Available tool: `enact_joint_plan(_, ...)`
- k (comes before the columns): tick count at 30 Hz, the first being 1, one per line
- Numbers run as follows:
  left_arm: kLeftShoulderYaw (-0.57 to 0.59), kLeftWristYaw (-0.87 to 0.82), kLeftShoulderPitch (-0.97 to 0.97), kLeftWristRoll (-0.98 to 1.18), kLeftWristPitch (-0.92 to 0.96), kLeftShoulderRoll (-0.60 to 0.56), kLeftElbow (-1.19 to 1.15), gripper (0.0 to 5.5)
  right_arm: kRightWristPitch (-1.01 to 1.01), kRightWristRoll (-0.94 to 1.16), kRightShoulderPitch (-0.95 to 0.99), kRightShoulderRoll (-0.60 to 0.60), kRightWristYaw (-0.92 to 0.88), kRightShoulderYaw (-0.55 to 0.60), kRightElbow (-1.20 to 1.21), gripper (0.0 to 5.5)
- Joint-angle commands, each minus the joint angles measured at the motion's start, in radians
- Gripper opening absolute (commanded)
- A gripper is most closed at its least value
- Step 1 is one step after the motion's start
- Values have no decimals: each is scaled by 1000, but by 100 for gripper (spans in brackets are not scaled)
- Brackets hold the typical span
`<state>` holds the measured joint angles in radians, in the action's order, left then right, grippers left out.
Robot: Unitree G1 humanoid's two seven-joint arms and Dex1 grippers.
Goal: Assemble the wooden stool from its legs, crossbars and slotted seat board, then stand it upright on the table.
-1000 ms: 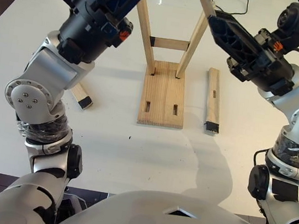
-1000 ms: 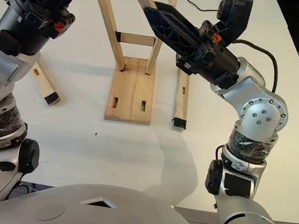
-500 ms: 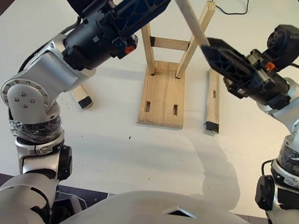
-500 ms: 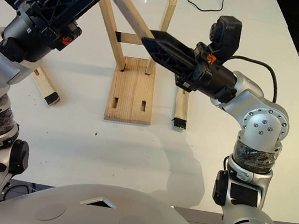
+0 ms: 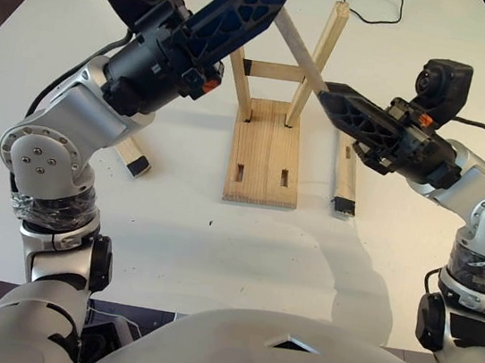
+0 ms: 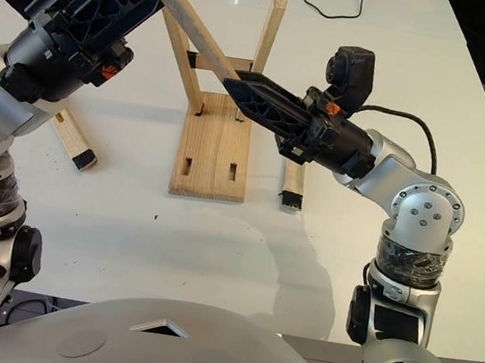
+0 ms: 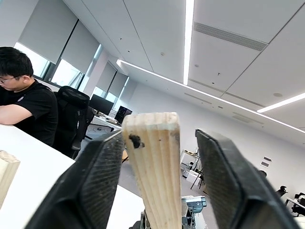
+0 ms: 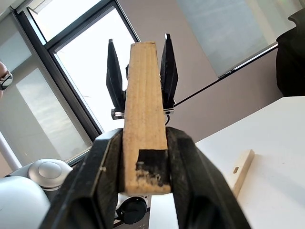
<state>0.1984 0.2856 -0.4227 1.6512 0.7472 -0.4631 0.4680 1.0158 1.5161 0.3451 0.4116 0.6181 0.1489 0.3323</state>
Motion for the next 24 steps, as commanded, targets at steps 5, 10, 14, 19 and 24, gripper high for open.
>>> enact_joint_plan(5,23,48,-8,-29,6,-53,-16,136,16,182,-16,33,-143,0,-28,131)
enact_joint_plan(10,32,72,-5,-33,8,-81,-18,136,-2,253,-8,51,-200,3,-48,131)
enact_joint_plan(14,28,82,-1,-51,-3,-79,-20,136,-62,124,1,30,-209,3,-51,178)
enact_joint_plan(19,38,103,32,-135,-32,-72,-21,129,-110,30,9,14,-191,5,-73,247)
enact_joint_plan(24,106,176,128,-420,-162,-115,-75,129,-176,-87,21,-34,-232,2,-123,265)
